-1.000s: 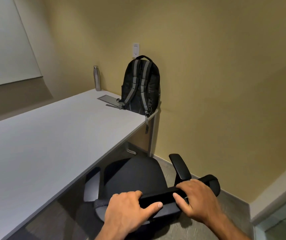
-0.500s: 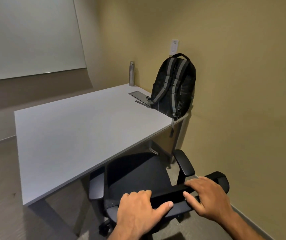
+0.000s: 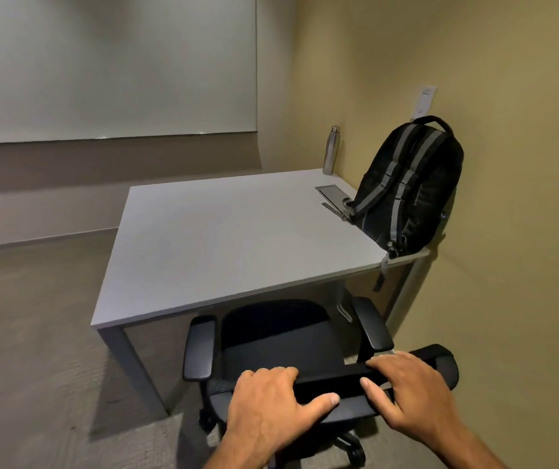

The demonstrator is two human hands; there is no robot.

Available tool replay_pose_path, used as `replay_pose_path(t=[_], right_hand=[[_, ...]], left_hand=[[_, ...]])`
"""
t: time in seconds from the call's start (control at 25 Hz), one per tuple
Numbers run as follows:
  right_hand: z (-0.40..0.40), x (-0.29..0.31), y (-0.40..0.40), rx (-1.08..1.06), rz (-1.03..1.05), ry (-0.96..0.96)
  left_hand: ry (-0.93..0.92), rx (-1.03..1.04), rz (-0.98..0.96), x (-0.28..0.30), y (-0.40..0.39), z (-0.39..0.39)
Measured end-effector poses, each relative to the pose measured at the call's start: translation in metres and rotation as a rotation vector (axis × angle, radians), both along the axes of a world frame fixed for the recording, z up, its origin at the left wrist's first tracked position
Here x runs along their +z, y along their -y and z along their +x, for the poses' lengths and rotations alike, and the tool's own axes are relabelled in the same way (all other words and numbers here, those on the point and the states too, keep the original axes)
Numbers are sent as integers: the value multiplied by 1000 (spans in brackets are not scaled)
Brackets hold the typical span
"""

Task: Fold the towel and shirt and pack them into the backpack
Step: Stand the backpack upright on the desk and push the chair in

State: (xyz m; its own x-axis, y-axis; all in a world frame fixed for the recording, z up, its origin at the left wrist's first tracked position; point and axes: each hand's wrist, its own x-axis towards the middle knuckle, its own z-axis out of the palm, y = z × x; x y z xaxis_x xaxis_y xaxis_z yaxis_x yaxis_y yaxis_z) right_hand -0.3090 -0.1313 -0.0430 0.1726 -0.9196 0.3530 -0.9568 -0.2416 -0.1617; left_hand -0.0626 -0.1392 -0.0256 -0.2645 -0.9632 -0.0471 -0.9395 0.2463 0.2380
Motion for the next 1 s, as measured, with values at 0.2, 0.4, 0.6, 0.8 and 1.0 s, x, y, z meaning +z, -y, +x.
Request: replay_pose_path(t=[0.2, 0.4, 0.6, 0.8, 1.0], right_hand=[[-38, 2, 15, 86, 6, -20], [-56, 0, 27, 146, -26, -23], [-62, -1, 40, 191, -74, -22], [-60, -2, 63, 195, -41, -43], [-43, 3, 89, 185, 8, -87]], left_hand=[[43, 112, -17, 1, -12, -39], [129, 171, 5, -7, -16, -61], [123, 203, 29, -5, -8, -68], [104, 231, 26, -5, 7, -67], [107, 248, 10, -4, 32, -52]])
